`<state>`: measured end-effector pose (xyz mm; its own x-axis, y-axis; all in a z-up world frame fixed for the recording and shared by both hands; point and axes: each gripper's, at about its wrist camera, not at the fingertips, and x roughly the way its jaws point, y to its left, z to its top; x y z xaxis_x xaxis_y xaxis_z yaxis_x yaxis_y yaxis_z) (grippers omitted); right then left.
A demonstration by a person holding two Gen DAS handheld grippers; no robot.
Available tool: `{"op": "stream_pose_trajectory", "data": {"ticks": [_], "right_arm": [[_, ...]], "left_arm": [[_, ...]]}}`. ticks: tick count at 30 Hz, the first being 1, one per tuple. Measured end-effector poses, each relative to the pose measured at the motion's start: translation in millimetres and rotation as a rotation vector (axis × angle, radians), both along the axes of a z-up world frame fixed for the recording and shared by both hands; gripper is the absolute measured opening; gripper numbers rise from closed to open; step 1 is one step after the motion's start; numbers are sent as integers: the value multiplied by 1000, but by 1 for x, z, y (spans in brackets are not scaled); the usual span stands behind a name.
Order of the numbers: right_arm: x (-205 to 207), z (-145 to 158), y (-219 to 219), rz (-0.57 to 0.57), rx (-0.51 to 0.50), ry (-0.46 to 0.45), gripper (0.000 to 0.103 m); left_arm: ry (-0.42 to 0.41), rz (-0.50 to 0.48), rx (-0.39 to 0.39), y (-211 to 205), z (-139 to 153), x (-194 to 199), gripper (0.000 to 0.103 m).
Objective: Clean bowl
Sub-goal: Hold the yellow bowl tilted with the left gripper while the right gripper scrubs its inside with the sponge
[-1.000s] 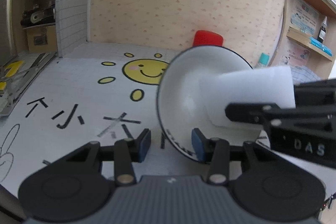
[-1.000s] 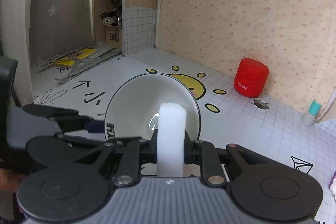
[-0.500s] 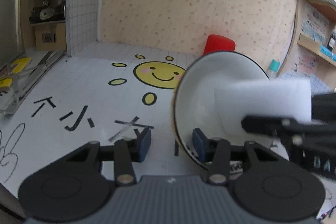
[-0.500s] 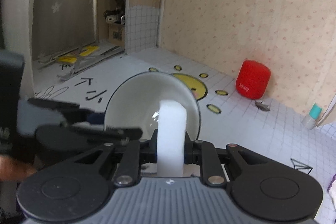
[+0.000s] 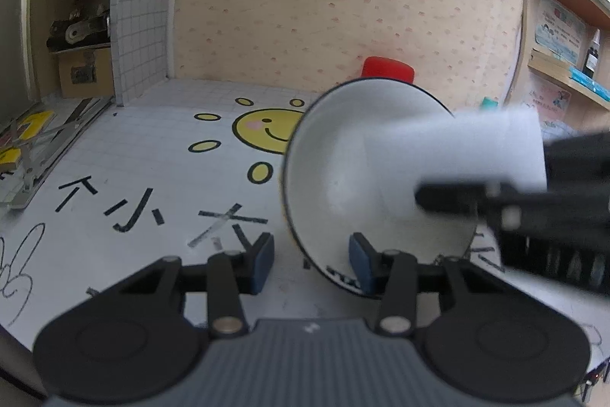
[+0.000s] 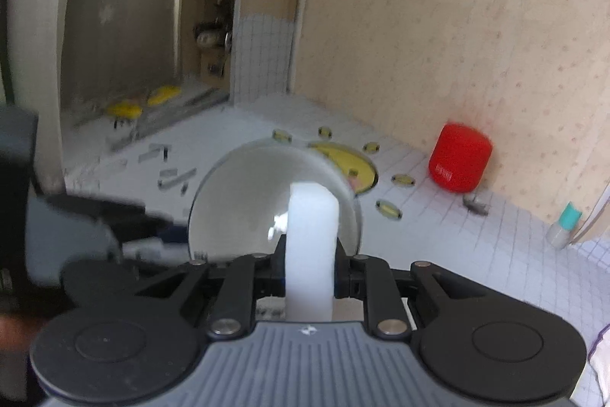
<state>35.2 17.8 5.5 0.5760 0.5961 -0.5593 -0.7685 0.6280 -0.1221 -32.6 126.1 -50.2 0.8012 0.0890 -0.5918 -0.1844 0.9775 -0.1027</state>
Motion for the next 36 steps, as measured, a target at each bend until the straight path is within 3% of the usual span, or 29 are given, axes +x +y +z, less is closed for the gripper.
{"op": "stream_pose_trajectory", "data": {"ticks": [7, 23, 31, 36], "right_arm": [[-3, -8, 8, 26, -47, 5, 18], [-5, -18, 9, 41, -97, 12, 18], [0, -12, 6, 13, -38, 3, 18], [-1, -3, 15, 40, -31, -23, 18]], "left_arm": [[0, -1, -41, 6, 1, -7, 42], [-23, 25, 15, 23, 8, 11, 44], [7, 31, -17, 22, 1, 6, 44], [7, 33, 29, 13, -1, -1, 42]]}}
